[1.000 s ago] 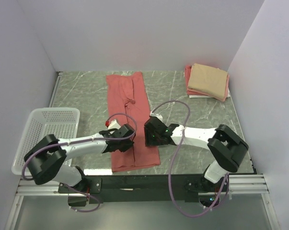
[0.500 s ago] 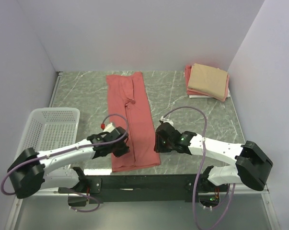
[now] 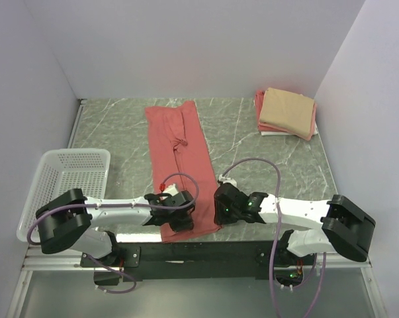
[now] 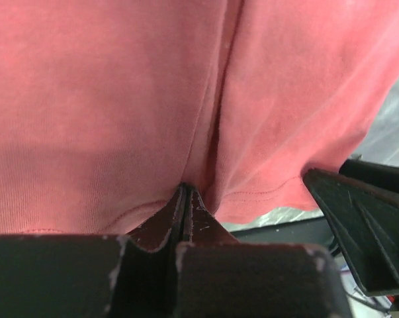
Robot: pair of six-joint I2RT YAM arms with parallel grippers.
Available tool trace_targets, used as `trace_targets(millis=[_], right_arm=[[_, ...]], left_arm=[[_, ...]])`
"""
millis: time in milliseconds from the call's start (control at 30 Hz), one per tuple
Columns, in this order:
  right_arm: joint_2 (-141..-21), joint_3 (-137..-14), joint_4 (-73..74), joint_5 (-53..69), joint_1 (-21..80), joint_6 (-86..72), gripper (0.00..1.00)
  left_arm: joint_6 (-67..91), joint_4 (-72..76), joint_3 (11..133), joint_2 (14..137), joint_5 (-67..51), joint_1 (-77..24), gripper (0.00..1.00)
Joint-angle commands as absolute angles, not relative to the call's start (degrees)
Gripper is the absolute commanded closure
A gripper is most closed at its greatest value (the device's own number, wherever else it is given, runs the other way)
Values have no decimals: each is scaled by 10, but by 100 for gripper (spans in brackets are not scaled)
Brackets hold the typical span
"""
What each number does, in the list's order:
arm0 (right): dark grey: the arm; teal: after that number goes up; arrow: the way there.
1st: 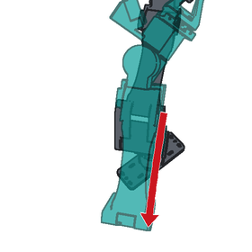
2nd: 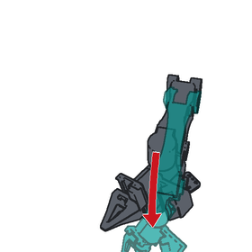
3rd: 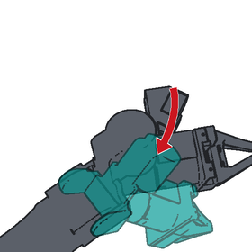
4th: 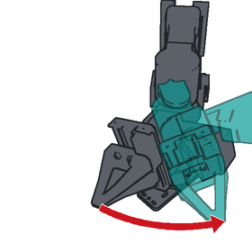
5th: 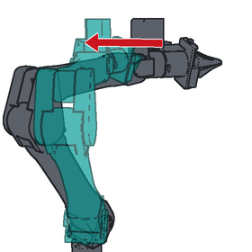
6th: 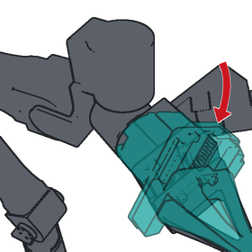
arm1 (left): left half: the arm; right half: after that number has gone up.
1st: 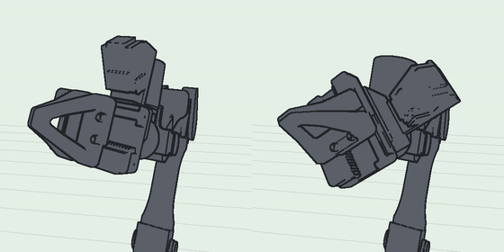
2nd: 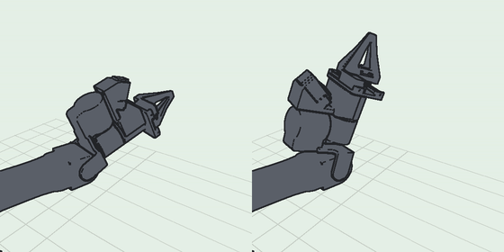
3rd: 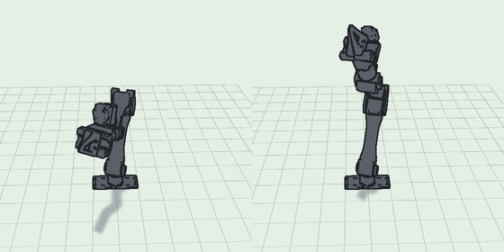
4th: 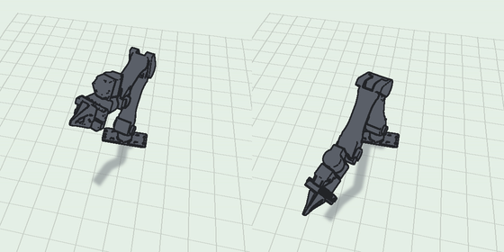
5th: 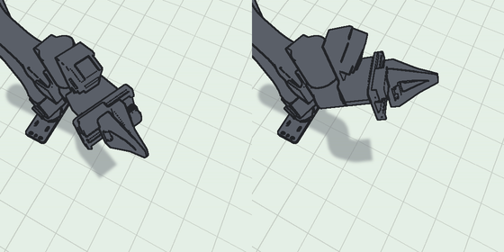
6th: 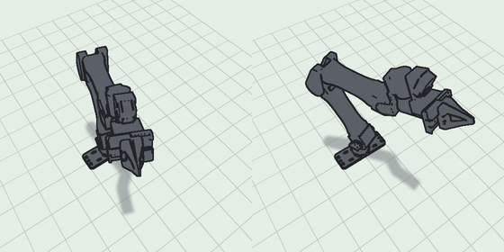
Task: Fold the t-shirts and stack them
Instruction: Fold the tshirt
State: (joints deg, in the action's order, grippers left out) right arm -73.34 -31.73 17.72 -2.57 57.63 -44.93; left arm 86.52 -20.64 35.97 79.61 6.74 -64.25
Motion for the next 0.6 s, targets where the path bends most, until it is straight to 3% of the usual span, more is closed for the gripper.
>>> trace_targets(millis=[0,100,233,433,500,567], right_arm=[[-738,-287,199,-33,587,-457,64],[-713,-280,213,-43,589,-462,64],[-647,-288,264,-75,589,-471,61],[-547,-279,310,-66,588,-501,41],[-527,-259,293,-52,586,-516,44],[-524,-247,262,-26,582,-527,54]], left_arm=[[868,-213,372,817,43,-658,99],[847,-231,388,807,47,-660,97],[840,-303,403,752,75,-659,80],[913,-407,381,621,107,-657,64],[942,-457,367,595,117,-657,64],[989,-493,353,558,128,-657,67]])
